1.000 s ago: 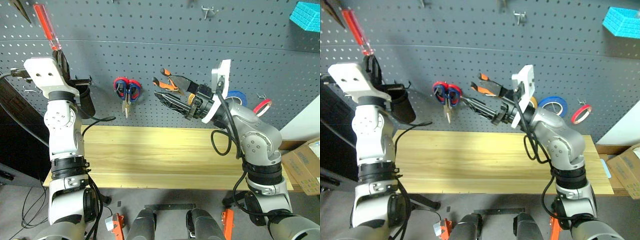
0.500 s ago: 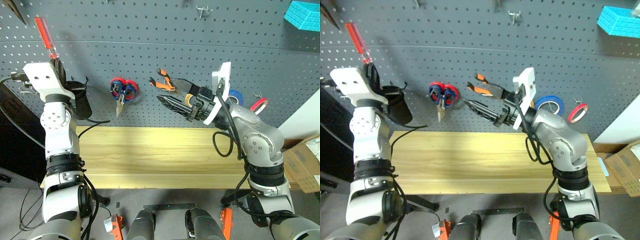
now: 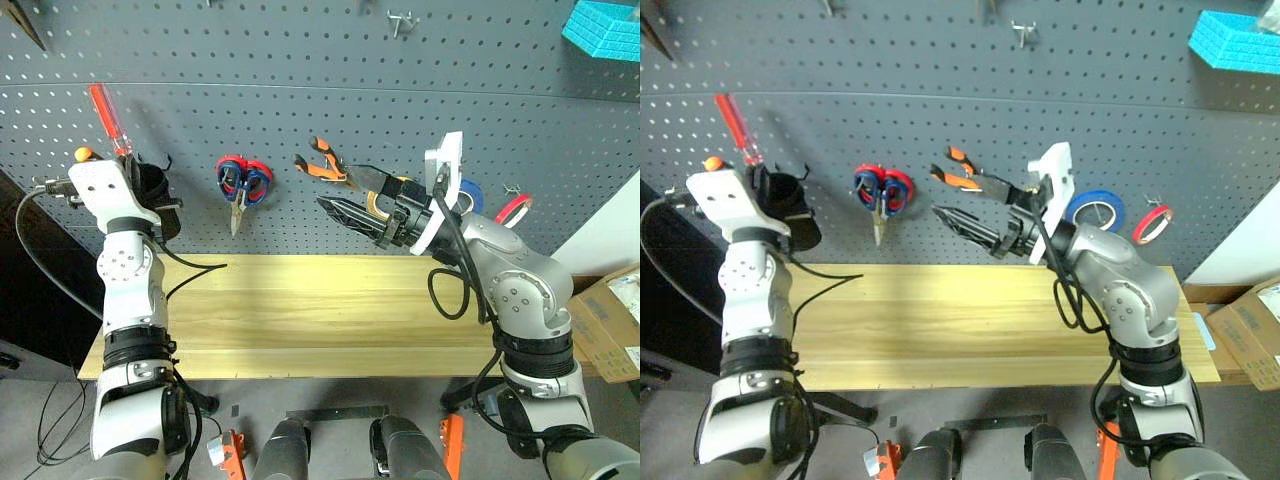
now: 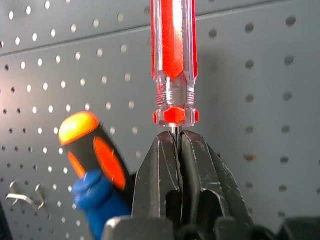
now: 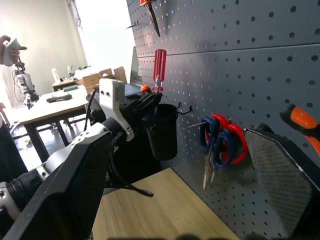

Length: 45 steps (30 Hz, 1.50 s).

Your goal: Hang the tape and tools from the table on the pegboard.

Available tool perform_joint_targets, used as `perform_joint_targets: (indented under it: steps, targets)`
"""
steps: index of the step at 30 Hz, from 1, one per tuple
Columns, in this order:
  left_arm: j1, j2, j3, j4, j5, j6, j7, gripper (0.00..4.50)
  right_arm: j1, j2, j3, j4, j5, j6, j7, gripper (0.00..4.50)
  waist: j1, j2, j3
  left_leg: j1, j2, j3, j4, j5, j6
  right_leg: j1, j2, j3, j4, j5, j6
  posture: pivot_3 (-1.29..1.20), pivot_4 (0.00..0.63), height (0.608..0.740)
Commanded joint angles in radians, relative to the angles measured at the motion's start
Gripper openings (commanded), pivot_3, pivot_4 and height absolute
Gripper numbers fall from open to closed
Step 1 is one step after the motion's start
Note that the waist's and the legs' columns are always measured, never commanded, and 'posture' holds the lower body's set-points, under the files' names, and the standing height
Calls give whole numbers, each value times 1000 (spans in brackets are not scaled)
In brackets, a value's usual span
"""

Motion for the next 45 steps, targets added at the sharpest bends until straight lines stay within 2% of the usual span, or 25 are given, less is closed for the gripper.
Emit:
perform_joint_targets:
  steps: [1, 4, 5, 8, 17, 18, 39, 45]
  targets:
    - [12, 1, 21, -103, -16, 9, 18, 26, -12, -5, -18, -36, 15, -10, 0, 4500, 0, 0, 0, 0, 0, 0, 0, 0, 0, 0, 0, 0, 0, 0, 0, 48, 145, 740]
    - [29, -3, 21, -133, -17, 25, 28, 26, -13, -7, -17, -33, 13, -13, 4, 4500, 0, 0, 0, 0, 0, 0, 0, 0, 0, 0, 0, 0, 0, 0, 0, 52, 145, 740]
    - [32, -2, 21, -139, -17, 29, 32, 269, -13, -7, -16, -31, 12, -13, 5, 4500, 0, 0, 0, 0, 0, 0, 0, 0, 0, 0, 0, 0, 0, 0, 0, 54, 143, 740]
    - [37, -1, 23, -156, -23, 36, 37, 1114, -13, -7, -14, -28, 9, -16, 8, 4500, 1, 0, 0, 0, 0, 0, 0, 0, 0, 0, 0, 0, 0, 0, 0, 54, 143, 740]
    - [33, -1, 21, -160, -24, 37, 44, 4333, -9, -9, -12, -28, 4, -18, 9, 4500, 1, 0, 0, 0, 0, 0, 0, 0, 0, 0, 0, 0, -1, 0, 0, 48, 143, 740]
    - [32, -1, 21, -160, -24, 36, 44, 4443, -9, -9, -12, -28, 4, -18, 9, 4500, 1, 0, 0, 0, 0, 0, 0, 0, 0, 0, 0, 0, -1, 0, 0, 48, 143, 740]
    - [39, 0, 26, -171, -30, 34, 57, 4443, -10, -22, -11, -20, 2, -18, 17, 4500, 1, 1, 0, 0, 0, 1, -1, 0, 0, 0, 0, 0, -1, 0, 0, 56, 153, 740]
    - [54, -40, -15, -250, -65, 36, -3, 4443, -7, -32, -5, -21, -4, -21, 29, 4500, 3, 1, 1, 0, 0, 1, -1, 0, 0, 0, 0, 0, -2, -1, -1, 60, 159, 740]
